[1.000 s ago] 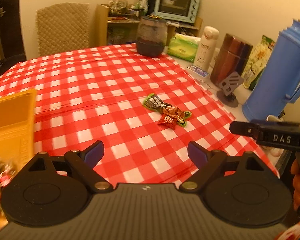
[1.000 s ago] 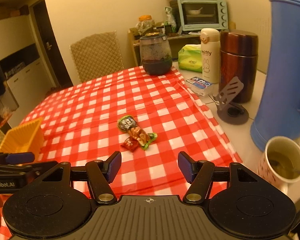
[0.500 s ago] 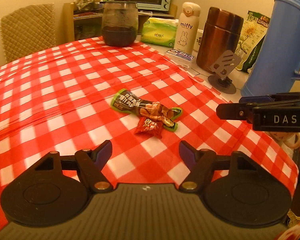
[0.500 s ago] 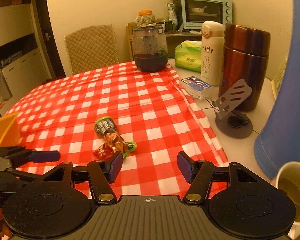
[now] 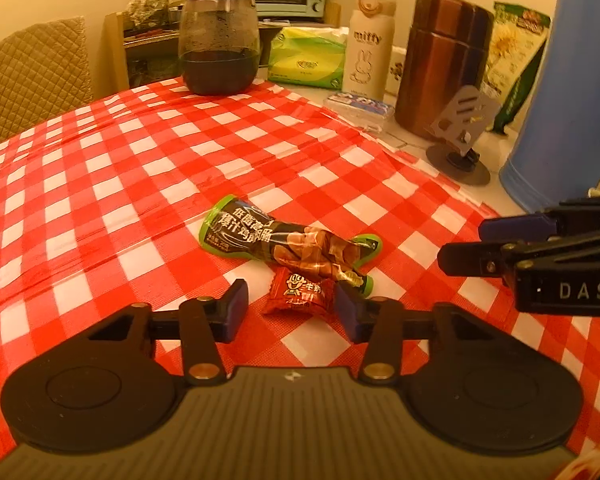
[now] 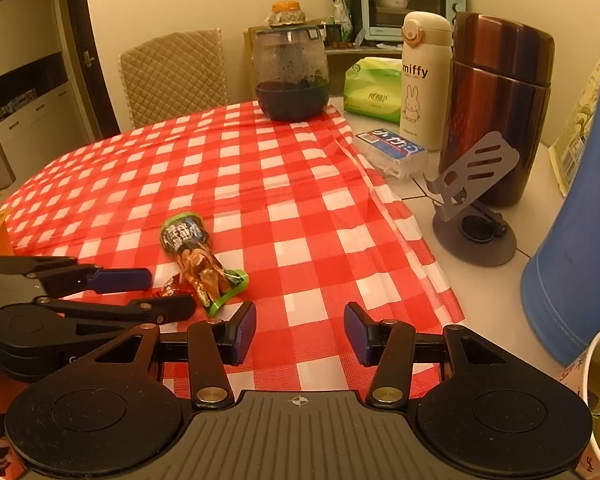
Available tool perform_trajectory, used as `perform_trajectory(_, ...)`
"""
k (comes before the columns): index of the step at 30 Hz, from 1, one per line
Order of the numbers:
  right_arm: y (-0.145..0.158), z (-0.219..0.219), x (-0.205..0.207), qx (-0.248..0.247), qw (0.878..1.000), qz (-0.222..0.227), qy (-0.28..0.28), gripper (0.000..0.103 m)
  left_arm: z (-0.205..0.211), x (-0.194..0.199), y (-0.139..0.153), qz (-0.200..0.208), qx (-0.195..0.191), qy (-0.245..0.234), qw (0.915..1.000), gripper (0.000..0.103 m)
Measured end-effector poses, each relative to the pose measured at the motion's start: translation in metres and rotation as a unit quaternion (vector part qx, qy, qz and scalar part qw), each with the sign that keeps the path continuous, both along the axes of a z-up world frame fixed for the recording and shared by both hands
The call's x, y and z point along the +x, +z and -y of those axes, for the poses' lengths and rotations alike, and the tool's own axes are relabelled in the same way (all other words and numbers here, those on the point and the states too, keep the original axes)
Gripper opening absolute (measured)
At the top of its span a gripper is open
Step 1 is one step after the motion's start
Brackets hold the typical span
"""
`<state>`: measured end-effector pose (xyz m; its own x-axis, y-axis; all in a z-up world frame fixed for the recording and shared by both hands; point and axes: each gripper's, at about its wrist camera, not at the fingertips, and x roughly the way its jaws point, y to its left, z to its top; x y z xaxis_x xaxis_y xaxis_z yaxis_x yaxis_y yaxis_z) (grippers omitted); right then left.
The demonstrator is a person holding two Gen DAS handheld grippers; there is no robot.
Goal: Organize snacks
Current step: 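Grasp the green snack stick packet with the right gripper while the left grasps a red candy, then carry both held snacks over the orange tray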
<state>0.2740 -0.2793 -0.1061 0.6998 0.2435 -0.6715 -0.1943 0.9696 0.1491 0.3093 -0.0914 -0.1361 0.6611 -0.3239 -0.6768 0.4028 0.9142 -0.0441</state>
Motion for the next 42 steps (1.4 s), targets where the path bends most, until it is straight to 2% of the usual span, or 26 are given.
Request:
perform_trajectory(3,-0.002,-0.001,0.003,-0.001,1.0,0.0,-0.001,0.05,0.001,-0.001,-0.001,0.007,0.008,-0.004,0.9999,0.033)
perform_trajectory(5,-0.002,-0.003,0.004,-0.001,1.0,0.001,0.0,0.05,-0.003,-0.002,0.0,0.002,0.006,0.001,1.0,0.023)
perform_trajectory(11,0.002,-0.02,0.013,0.001,0.999,0.009,0.035,0.05,-0.033,-0.017,0.008,-0.017,-0.009,0.072,0.9972,0.022)
perform_trajectory(18,0.005,-0.059,0.031,-0.04,0.989,0.044,0.138,0.05,-0.07,-0.038,0.015,-0.032,-0.023,0.134,0.9901,0.022)
perform_trajectory(22,-0.005,-0.076,0.049,-0.067,0.981,0.041,0.18,0.05,-0.08,-0.047,0.021,-0.032,-0.026,0.143,0.9889,0.022)
perform_trajectory(25,-0.014,-0.084,0.062,-0.074,0.977,0.02,0.199,0.05,-0.083,-0.051,0.024,-0.032,-0.03,0.145,0.9884,0.022)
perform_trajectory(27,-0.021,-0.091,0.066,-0.086,0.974,0.011,0.208,0.045,-0.084,-0.053,0.027,-0.031,-0.031,0.147,0.9882,0.022)
perform_trajectory(28,-0.024,-0.092,0.068,-0.088,0.973,0.007,0.212,0.039,-0.085,-0.053,0.028,-0.031,-0.032,0.147,0.9882,0.022)
perform_trajectory(31,-0.024,-0.093,0.067,-0.082,0.975,0.006,0.207,0.03,-0.084,-0.055,0.03,-0.031,-0.034,0.146,0.9882,0.022)
perform_trajectory(37,-0.016,-0.095,0.039,-0.077,0.98,-0.002,0.182,0.03,-0.084,-0.065,0.037,-0.032,-0.036,0.149,0.9877,0.022)
perform_trajectory(42,0.003,-0.091,0.007,-0.054,0.985,-0.006,0.163,0.029,-0.086,-0.081,0.049,-0.029,-0.038,0.152,0.9873,0.022)
